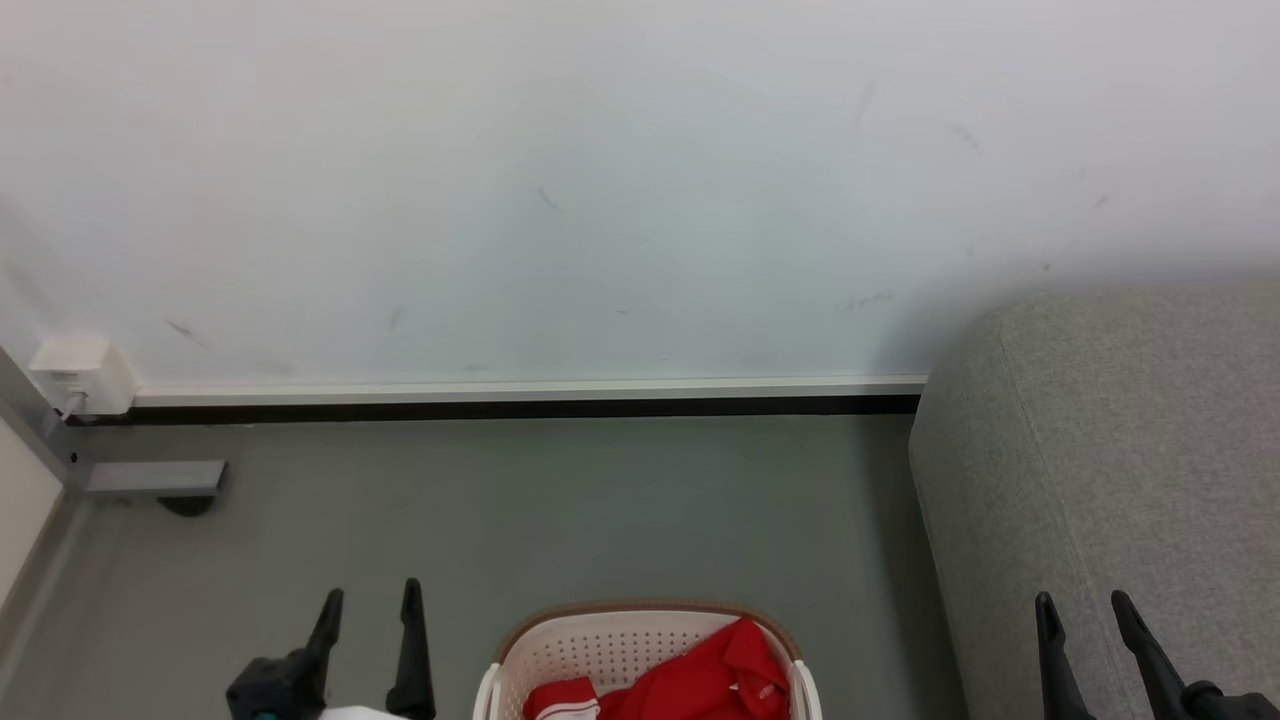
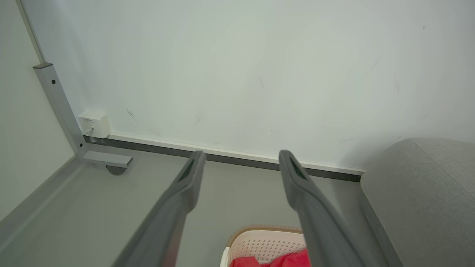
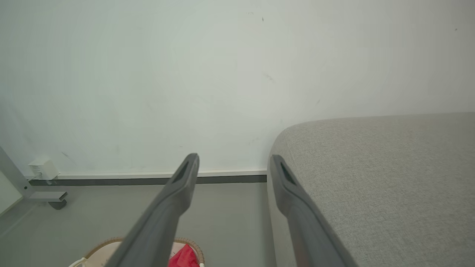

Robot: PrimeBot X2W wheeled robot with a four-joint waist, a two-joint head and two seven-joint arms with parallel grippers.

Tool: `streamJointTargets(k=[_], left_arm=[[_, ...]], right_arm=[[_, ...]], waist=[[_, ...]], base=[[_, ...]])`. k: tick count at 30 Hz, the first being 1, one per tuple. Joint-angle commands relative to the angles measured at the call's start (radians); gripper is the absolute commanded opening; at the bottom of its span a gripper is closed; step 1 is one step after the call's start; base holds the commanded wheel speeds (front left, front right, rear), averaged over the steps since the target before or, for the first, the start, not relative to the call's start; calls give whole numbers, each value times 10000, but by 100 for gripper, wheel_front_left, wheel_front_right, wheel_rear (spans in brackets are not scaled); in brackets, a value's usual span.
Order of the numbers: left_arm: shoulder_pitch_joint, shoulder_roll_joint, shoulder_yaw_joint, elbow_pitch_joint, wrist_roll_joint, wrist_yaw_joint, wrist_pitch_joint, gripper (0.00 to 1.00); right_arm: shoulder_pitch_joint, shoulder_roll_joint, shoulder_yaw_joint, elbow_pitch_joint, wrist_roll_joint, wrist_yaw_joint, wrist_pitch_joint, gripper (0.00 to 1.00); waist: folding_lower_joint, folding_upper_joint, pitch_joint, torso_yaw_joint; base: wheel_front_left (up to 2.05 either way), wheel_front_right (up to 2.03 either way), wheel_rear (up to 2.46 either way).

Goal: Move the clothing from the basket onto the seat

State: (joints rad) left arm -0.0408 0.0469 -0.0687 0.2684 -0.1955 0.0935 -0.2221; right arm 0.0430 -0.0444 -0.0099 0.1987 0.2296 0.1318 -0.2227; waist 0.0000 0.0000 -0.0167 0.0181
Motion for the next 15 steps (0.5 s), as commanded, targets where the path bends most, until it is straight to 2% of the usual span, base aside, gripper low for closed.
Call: streamJointTargets(k=[1, 7, 15], left_arm=[[79, 81, 38, 35, 276, 42, -120, 100], [95, 78, 91, 93, 543, -62, -220, 100], [174, 75, 231, 270, 926, -464, -365, 100]], right_arm=[[68, -93, -47, 25, -213, -17, -91, 100], [90, -96, -143, 57, -404, -18, -190, 100], [155, -93, -241, 89, -863, -20, -364, 100]], waist=[[0, 0, -11, -9], [0, 0, -2, -11], [0, 0, -31, 12]], base=[[0, 0, 0], [0, 0, 0], [0, 0, 0]])
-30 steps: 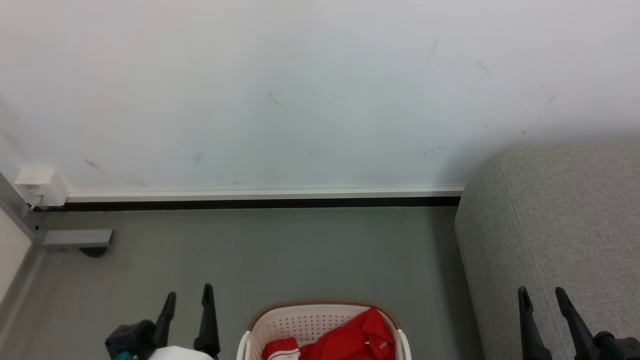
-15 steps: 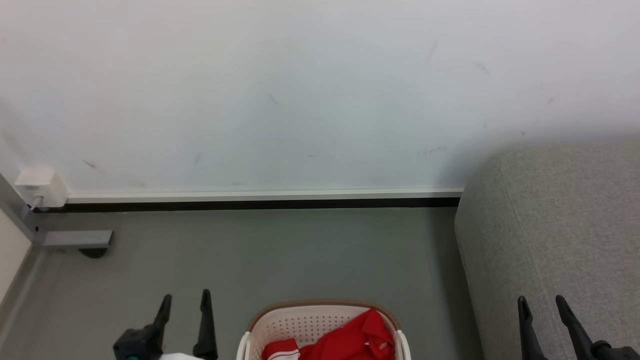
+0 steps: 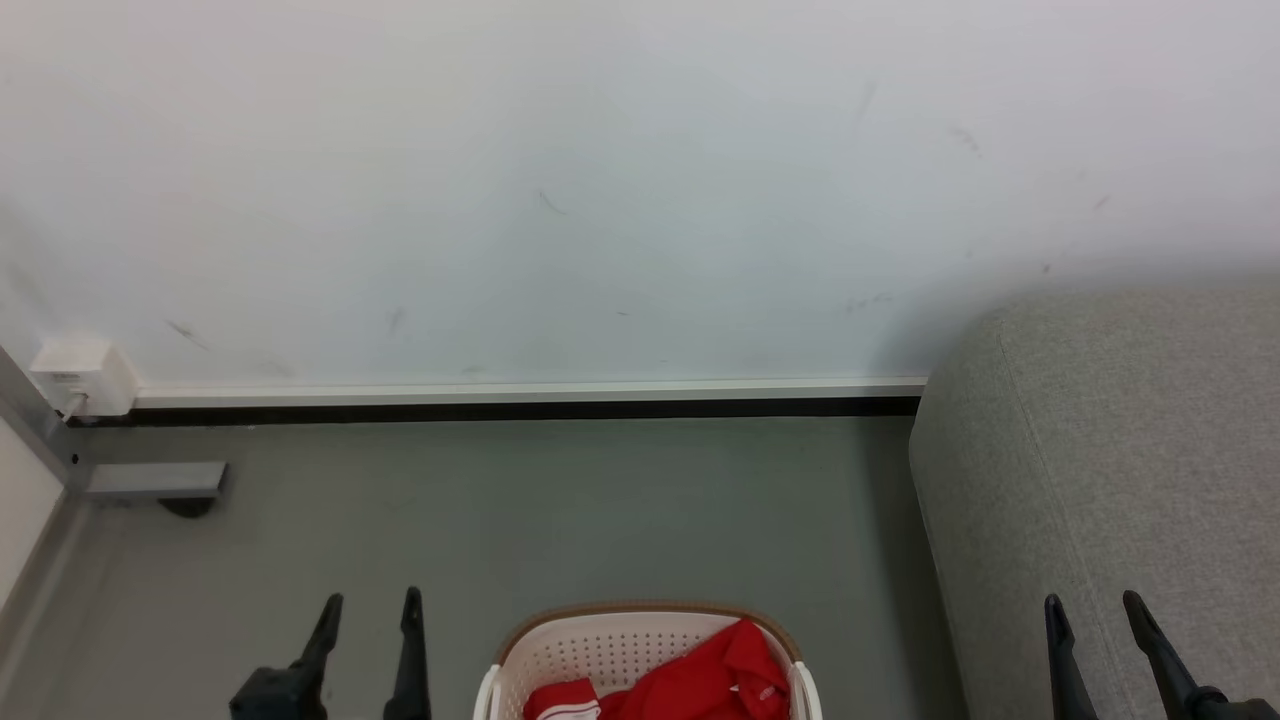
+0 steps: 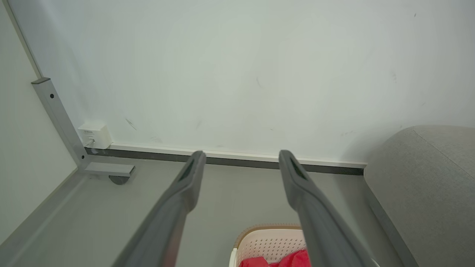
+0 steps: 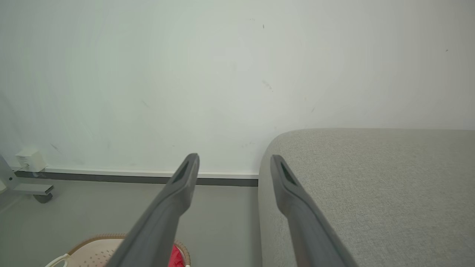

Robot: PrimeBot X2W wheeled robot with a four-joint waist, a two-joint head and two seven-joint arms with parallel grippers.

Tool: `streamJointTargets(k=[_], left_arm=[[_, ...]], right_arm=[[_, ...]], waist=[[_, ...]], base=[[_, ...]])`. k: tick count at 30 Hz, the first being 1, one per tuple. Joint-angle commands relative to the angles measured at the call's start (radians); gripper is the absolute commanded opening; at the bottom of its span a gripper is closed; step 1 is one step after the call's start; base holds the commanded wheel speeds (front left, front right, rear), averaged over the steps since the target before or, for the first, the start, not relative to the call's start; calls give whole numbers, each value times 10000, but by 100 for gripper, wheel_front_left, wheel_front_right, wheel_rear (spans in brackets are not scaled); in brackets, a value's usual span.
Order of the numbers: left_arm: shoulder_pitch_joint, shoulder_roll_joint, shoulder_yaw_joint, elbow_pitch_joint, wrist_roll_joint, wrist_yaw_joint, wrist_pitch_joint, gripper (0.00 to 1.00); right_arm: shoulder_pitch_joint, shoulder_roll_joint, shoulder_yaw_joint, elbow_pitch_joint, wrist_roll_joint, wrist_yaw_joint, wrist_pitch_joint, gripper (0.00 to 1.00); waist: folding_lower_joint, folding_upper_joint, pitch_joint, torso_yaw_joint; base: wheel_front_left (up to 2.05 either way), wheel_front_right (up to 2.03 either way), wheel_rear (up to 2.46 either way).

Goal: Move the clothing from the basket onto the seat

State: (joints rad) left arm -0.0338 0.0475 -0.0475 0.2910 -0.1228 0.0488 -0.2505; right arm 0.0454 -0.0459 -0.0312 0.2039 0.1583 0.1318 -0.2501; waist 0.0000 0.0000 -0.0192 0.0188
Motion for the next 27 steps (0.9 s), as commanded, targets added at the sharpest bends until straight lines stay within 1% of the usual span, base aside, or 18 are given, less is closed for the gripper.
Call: streamJointTargets(k=[1, 6, 13, 27], left_arm=[[123, 69, 35, 61, 265, -55, -91, 100], [163, 66, 112, 153, 427, -208, -157, 100], [155, 58, 250, 225, 135, -414, -145, 100], [114, 54, 237, 341, 60, -399, -145, 100]], right_arm=[[148, -78, -58, 78, -195, -20, -94, 100], [187, -75, -152, 313, -408, -21, -176, 100], [101, -73, -326, 524, -249, -21, -159, 100], [32, -69, -526, 538, -304, -21, -159, 100]], waist=[[0, 0, -13, 5], [0, 0, -41, 2], [0, 0, -32, -39], [0, 0, -38, -83]], base=[[0, 0, 0], [0, 0, 0], [0, 0, 0], [0, 0, 0]])
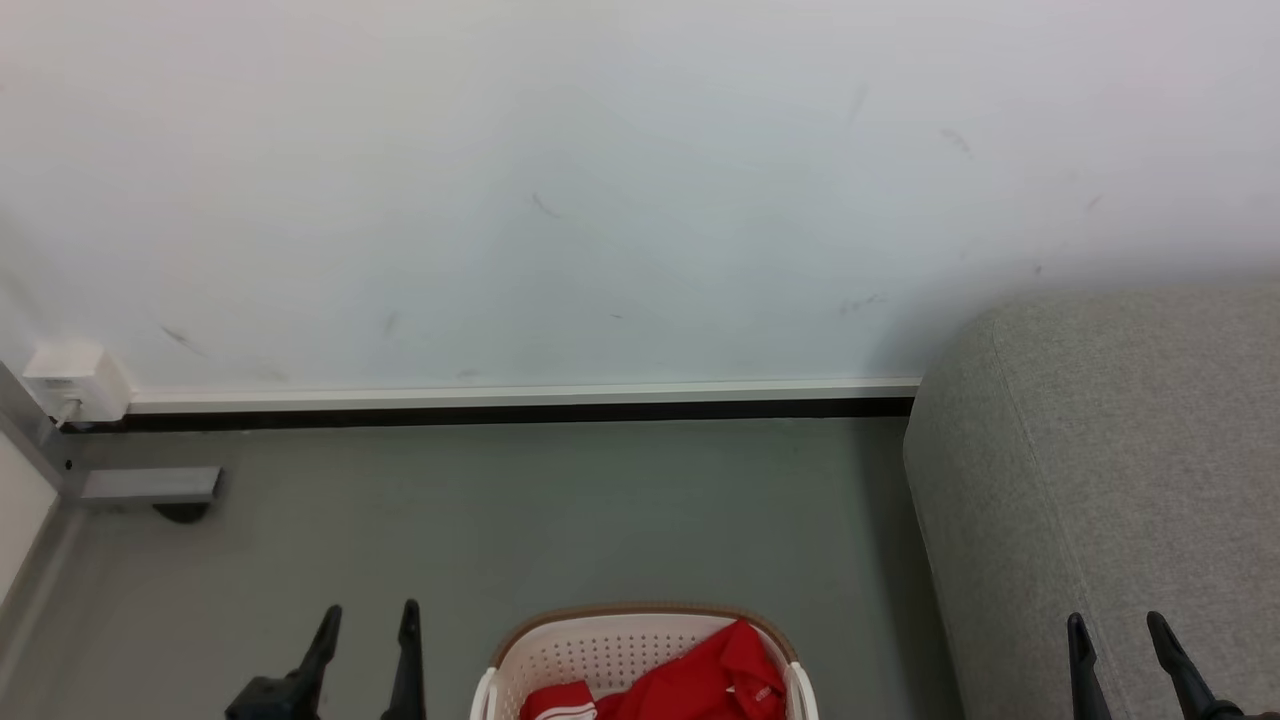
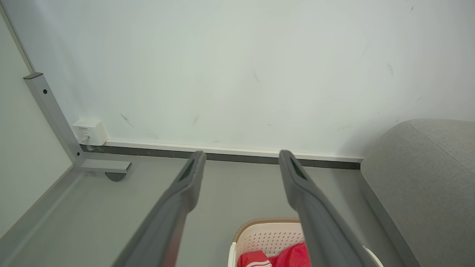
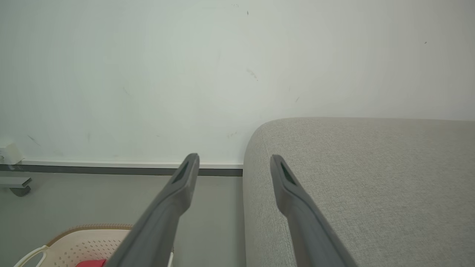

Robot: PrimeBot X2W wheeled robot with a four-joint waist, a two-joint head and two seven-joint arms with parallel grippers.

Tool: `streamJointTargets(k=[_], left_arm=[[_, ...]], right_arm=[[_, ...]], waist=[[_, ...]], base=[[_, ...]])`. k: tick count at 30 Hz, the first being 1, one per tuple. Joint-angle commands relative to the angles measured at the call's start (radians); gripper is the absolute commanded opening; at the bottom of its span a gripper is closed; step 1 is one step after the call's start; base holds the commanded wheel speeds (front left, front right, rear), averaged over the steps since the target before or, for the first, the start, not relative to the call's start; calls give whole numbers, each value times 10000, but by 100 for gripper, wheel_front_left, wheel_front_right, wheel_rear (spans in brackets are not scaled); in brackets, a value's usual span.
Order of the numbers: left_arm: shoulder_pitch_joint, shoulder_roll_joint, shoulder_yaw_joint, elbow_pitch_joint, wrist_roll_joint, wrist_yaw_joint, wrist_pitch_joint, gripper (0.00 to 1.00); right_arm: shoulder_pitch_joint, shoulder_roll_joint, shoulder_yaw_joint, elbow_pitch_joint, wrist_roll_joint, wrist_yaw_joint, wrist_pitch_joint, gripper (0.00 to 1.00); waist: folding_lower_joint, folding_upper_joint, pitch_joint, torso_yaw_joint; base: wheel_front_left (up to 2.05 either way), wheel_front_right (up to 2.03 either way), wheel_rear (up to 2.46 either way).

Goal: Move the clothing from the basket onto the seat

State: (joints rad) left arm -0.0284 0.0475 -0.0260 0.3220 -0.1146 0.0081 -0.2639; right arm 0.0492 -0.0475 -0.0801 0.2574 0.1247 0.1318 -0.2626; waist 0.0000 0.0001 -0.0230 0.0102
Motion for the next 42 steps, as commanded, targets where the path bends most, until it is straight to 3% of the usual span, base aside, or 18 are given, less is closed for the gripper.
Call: streamJointTargets(k=[1, 42], left_arm=[[59, 54, 23, 34, -23, 14, -11, 100], [-56, 53, 9, 34, 100, -16, -11, 100]], right_arm=[[-8, -53, -33, -1, 38, -21, -35, 100], [-112, -55, 150, -107, 35, -21, -35, 100]], waist=[[0, -1, 3, 6], [0, -1, 321, 57]], base=[[0, 0, 0], [0, 0, 0]])
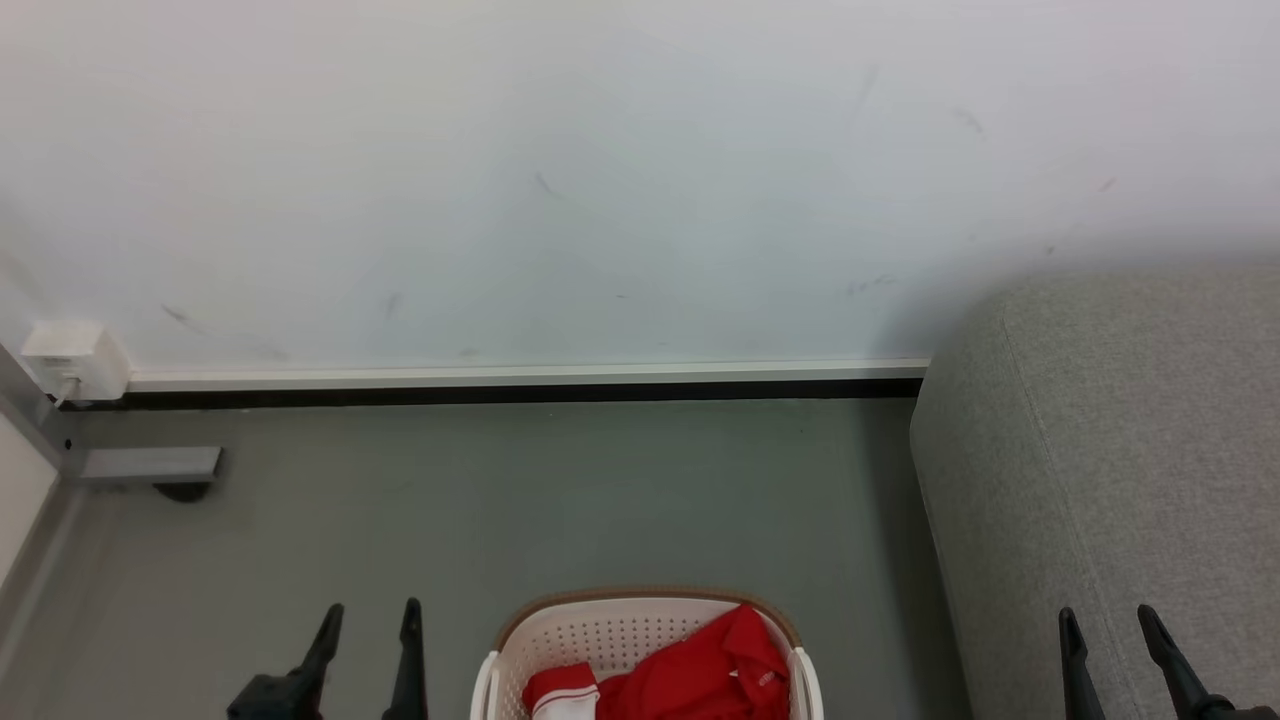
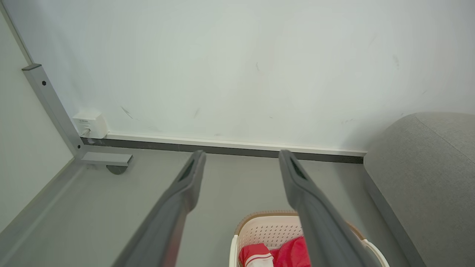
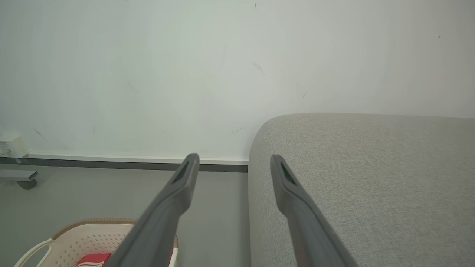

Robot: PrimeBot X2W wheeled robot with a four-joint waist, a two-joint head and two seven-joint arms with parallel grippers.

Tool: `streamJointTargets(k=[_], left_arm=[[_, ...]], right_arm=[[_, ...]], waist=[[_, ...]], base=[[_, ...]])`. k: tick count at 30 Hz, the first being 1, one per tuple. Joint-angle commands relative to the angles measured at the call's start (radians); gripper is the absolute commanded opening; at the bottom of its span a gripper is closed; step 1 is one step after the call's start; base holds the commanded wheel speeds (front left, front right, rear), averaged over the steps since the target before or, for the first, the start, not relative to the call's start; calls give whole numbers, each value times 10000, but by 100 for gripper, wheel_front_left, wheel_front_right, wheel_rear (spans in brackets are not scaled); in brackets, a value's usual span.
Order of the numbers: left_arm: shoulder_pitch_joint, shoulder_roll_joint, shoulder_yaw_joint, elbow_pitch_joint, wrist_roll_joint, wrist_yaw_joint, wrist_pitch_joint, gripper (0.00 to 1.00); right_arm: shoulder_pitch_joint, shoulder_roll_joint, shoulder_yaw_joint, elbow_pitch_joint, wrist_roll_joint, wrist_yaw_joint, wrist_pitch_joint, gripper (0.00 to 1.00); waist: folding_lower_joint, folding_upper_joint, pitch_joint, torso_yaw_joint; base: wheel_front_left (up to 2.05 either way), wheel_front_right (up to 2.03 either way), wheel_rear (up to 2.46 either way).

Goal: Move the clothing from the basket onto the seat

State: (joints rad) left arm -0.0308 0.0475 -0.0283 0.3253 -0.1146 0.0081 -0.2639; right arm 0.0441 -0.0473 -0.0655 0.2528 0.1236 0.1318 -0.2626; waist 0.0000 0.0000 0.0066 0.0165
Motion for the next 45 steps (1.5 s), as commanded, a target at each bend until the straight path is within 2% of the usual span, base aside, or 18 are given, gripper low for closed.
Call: streamJointTargets(k=[1, 11, 20, 33, 39, 45], left_arm=[[-50, 53, 22, -3, 100, -19, -11, 100], [-374, 53, -61, -14, 237, -143, -10, 100], [-1046, 53, -701, 292, 345, -430, -9, 100], [-3622, 55, -2691, 3229, 726, -1054, 84, 100], [-5159, 56, -3622, 4532, 782, -1183, 439, 100], [-6523, 59, -4194, 5559, 592, -1095, 605, 100]], right_arm=[[-75, -57, -4, -66, 42, -21, -35, 100], [-343, -56, 18, -192, 134, -21, -35, 100], [-922, -54, 94, -430, 205, -21, -35, 100], [-2152, -51, 487, -938, 328, -21, -21, 100], [-2825, -48, 642, -1450, 313, -21, -19, 100], [-3341, -45, 765, -2019, 148, -21, -18, 100]], waist=[[0, 0, 53, -9], [0, 0, 645, -71], [0, 0, 1544, -190], [0, 0, 3472, -682], [0, 0, 4760, -1004], [0, 0, 6050, -1187]], base=[[0, 0, 0], [0, 0, 0], [0, 0, 0], [0, 0, 0], [0, 0, 0], [0, 0, 0]])
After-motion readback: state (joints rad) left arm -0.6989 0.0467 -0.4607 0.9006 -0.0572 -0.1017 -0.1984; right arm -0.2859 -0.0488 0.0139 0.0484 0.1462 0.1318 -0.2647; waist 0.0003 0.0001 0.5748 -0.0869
